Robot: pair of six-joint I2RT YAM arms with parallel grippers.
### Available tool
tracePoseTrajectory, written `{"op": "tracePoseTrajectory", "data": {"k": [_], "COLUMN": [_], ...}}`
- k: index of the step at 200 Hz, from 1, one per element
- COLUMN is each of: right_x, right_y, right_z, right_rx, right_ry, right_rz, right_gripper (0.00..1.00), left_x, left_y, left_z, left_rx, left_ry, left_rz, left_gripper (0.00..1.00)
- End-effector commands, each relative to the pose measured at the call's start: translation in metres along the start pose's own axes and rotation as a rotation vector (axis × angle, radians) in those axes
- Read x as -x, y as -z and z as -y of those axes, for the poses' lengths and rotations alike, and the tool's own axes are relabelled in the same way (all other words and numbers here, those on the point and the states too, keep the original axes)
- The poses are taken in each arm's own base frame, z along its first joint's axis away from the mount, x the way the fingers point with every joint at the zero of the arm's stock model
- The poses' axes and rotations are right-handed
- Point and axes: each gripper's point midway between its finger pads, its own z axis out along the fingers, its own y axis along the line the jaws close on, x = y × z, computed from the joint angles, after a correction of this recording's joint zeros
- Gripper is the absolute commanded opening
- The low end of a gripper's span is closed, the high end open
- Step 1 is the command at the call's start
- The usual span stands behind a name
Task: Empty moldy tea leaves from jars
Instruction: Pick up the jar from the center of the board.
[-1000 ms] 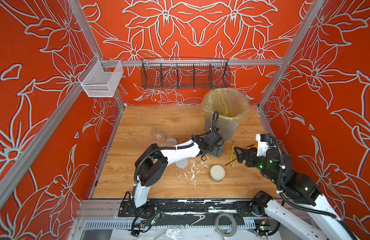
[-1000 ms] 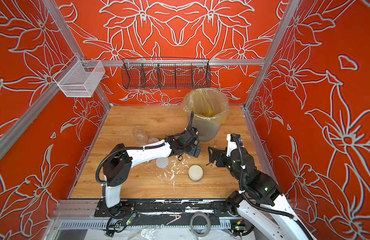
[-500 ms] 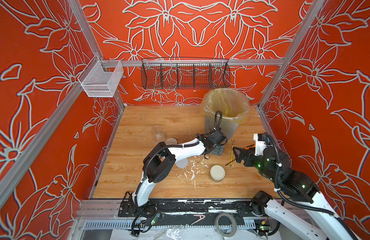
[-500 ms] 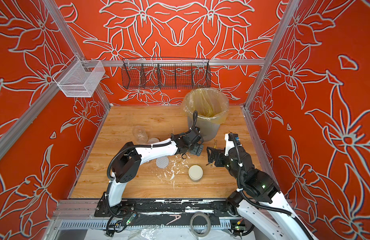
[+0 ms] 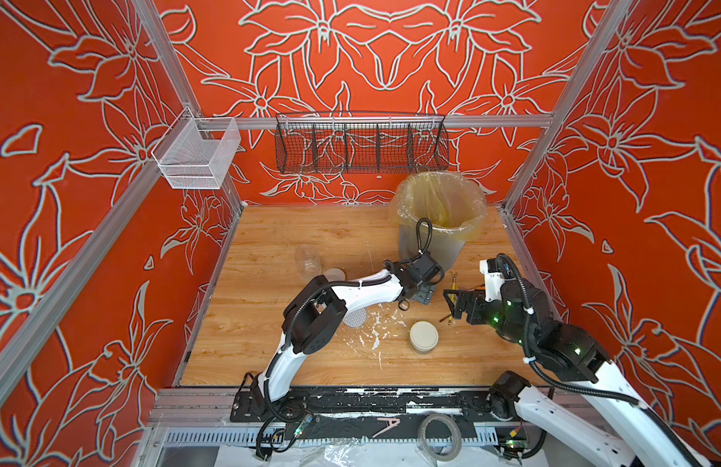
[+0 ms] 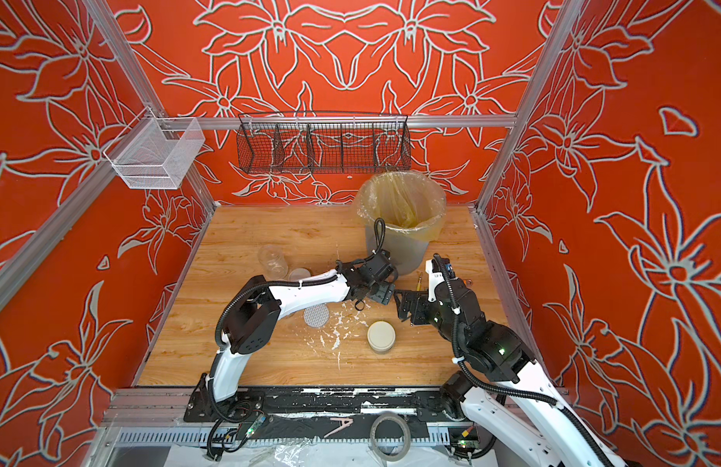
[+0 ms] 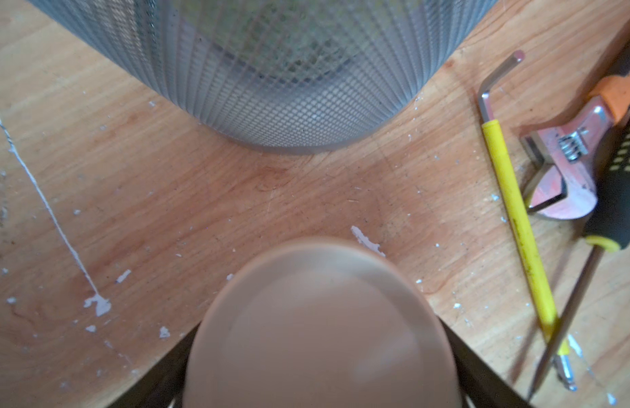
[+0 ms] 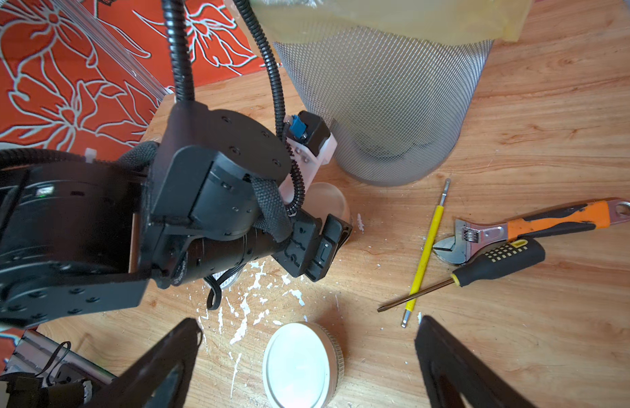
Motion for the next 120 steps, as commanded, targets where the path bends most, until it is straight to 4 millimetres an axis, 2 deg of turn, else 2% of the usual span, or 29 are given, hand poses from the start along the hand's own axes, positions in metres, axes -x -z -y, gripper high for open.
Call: {"op": "tracePoseTrajectory", "data": {"k": [1, 26, 48, 70, 120], "right_x": [0.000, 0.002, 0.006, 0.013, 0.028], "right_y": [0.003, 0.004, 0.006, 0.007, 0.011], "right_z": [-0.001, -0.001, -0.002, -0.009, -0.035], "right_rx": [0.009, 0.008, 0.010, 0.048, 0.198], "right_ry": [-0.007, -0.007, 0.000, 0.033, 0.215], "right_rz": [0.005, 0.016, 0.034, 0.063, 0.202], "right_gripper": [0.97, 0.97, 0.97, 0.97, 0.96], "left_x": [-0.005, 0.000, 0.006, 0.013, 0.033], "left_y": [-0.003, 0.009, 0.027, 0.052, 0.123], "left_z": [-0.003, 0.000, 0.001, 0.000, -0.002], "left_rx": [0.003, -0.025, -0.058, -0.091, -0.199], "left_ry": [0.009, 0.021, 0.040, 0.056, 0.075], "left_rz": [-0.031, -0.011, 0.019, 0.059, 0.158], "left_gripper": [0.78, 0.74, 0.71, 0.69, 0.63]}}
